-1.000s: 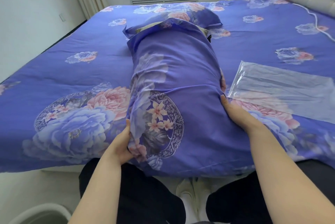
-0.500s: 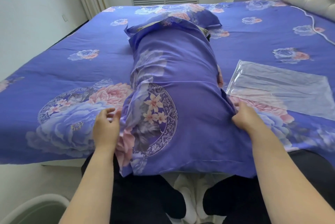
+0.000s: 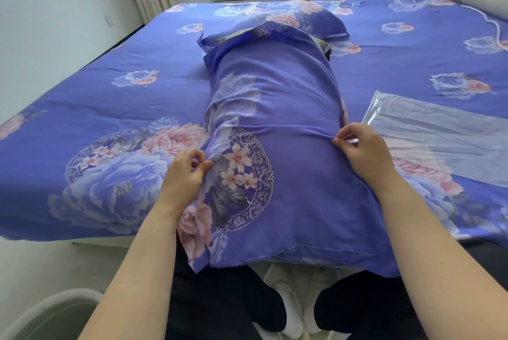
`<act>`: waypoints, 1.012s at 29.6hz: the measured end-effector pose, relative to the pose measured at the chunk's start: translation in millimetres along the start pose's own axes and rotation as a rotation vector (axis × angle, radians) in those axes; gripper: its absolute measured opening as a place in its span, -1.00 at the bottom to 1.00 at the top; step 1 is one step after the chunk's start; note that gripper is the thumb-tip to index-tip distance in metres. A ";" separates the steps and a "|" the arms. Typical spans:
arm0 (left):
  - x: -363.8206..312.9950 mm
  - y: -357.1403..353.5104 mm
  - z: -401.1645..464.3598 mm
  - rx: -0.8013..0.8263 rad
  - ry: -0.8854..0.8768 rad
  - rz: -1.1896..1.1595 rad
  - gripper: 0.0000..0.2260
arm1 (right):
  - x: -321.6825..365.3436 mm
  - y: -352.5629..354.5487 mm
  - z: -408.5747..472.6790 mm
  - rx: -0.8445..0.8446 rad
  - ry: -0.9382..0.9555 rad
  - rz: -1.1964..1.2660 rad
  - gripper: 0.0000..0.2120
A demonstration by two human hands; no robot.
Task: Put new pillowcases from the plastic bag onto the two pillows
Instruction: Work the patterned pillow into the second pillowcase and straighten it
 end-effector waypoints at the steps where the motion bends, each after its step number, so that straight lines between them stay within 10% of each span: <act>1: -2.1 3.4 0.4 -0.043 -0.021 0.012 -0.84 | 1.3 -0.1 -1.3 -0.029 0.015 0.019 -0.93; 11: -40.3 0.0 49.8 -0.070 -0.029 -0.100 -0.90 | 7.6 -7.8 24.9 -0.020 -0.104 0.132 -0.86; 20: -49.0 -0.5 76.9 0.566 0.100 -0.314 -0.84 | 15.5 -12.5 40.8 0.767 -0.261 0.405 -0.67; 26: -76.2 5.5 89.5 -0.189 -0.212 -0.054 -0.84 | 40.9 -24.6 55.1 0.090 0.077 0.032 -0.89; 30: -73.7 -25.1 118.0 0.030 -0.030 0.049 -0.84 | 33.8 -42.6 82.2 0.153 0.021 -0.092 -0.91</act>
Point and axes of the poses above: each hand's wrist, its own z-axis towards the middle knuckle, its own y-axis out of the back of the hand, x = y × z, the point moved 5 cm from there along z, towards the middle knuckle, and after that the axes turned 5 degrees about -x, right-handed, at the moved point
